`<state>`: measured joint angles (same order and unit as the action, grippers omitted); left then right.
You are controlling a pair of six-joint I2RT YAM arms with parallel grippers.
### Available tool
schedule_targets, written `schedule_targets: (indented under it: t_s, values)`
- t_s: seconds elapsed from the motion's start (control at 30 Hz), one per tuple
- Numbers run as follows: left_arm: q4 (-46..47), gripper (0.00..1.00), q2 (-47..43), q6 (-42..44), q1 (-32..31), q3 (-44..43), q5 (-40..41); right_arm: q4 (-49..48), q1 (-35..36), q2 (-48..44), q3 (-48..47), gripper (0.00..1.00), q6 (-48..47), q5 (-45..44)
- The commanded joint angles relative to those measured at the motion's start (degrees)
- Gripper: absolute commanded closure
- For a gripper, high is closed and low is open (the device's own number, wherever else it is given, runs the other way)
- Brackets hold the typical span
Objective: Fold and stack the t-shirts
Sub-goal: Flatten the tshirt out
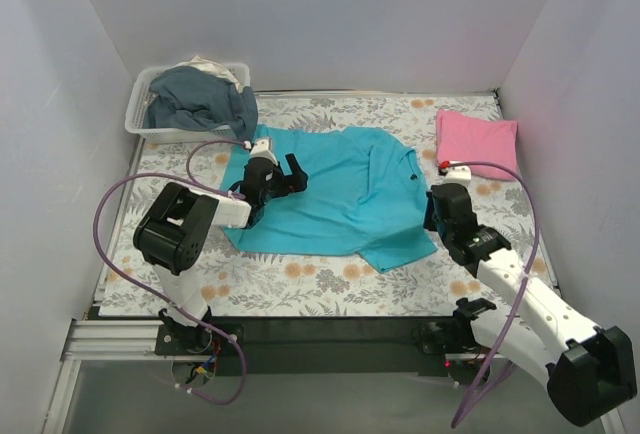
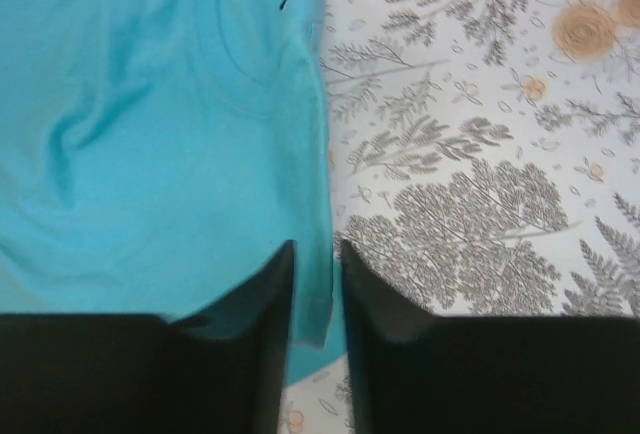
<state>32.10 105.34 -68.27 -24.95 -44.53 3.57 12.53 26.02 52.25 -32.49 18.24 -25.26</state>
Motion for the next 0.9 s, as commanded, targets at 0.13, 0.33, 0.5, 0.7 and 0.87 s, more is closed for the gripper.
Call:
schedule_targets:
  t_s: [0.13, 0.33, 0.5, 0.7, 0.87]
  values:
    - [-4.85, 0.05, -3.91, -1.16, -0.27, 2.96, -1.46, 13.12, -0.18, -10.5, 0.15, 0.6, 5.94, -9.98]
    - [-5.38, 0.05, -6.28, -0.55, -0.36, 2.35, -0.94, 9.71, -0.09, -7.0, -3.98, 0.54, 1.46, -9.03]
    - [-7.57, 0.05, -5.41, 1.2, -0.36, -2.13, -0.24, -3.2, -0.7, 5.36, -5.65, 0.55, -4.08, -0.96]
    - [-9.6, 0.04, -0.42, 2.35, 2.08, -11.79, -2.6, -13.83, -5.01, 24.79, -14.95, 0.58, -8.39, 8.97]
    - [-9.17, 0.04, 5.83, 0.42, 6.84, -20.05, -7.86, -18.85, -7.21, 36.41, -25.66, 0.59, -9.8, 15.4]
